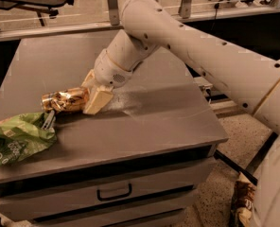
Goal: Move orange can near green jalapeno chip bag
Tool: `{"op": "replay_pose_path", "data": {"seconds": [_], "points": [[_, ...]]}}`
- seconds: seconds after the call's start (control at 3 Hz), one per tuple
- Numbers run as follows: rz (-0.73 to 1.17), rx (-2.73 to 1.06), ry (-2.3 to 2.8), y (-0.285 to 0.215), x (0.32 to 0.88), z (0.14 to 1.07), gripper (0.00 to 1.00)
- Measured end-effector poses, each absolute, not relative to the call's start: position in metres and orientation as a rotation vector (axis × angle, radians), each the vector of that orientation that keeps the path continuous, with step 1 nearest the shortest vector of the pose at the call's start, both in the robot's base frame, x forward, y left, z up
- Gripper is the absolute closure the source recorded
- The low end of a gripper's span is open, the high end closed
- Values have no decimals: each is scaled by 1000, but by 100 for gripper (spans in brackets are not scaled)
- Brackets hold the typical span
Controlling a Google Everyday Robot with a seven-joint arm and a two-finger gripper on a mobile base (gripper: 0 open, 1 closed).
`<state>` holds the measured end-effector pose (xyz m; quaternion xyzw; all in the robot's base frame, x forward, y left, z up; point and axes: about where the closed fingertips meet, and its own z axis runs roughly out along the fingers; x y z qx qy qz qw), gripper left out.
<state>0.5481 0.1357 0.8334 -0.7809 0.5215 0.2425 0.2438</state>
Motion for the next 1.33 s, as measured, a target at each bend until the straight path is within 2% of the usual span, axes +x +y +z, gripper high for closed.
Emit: {"op": "replay_pose_path", "data": {"seconds": [0.67,1.0,1.33], "points": [[667,-2138,1421,138,547,832,7],[667,-2138,1421,138,547,833,0],[625,-2137,1421,133,544,844,0]]}}
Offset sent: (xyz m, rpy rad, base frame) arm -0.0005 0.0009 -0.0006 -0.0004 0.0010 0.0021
